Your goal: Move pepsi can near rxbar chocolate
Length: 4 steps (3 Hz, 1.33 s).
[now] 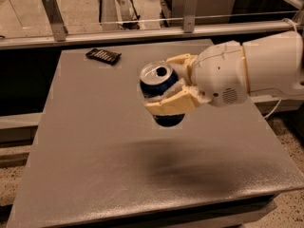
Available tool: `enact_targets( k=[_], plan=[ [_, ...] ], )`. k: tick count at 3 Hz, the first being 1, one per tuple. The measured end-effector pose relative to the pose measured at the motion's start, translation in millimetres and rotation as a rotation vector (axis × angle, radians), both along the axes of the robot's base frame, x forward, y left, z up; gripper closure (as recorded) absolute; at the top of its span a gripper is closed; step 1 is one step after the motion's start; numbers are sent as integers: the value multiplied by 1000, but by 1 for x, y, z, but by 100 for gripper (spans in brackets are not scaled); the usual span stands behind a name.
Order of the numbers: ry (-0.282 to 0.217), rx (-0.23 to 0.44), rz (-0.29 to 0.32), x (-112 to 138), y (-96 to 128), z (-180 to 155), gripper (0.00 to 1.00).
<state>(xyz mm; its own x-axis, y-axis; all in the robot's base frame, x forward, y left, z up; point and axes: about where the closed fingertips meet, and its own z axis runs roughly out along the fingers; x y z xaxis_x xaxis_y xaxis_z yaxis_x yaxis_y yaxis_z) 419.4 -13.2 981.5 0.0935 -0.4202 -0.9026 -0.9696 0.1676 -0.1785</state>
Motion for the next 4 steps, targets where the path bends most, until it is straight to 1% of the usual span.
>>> enact_targets(
  k=[1,2,3,4],
  plan=[
    [2,-1,3,-1,1,-1,100],
    [-18,5,-30,13,-13,-5,100],
    [-48,3,-76,46,-43,-13,100],
    [-74,16,-150,90,-89,-25,100]
  ],
)
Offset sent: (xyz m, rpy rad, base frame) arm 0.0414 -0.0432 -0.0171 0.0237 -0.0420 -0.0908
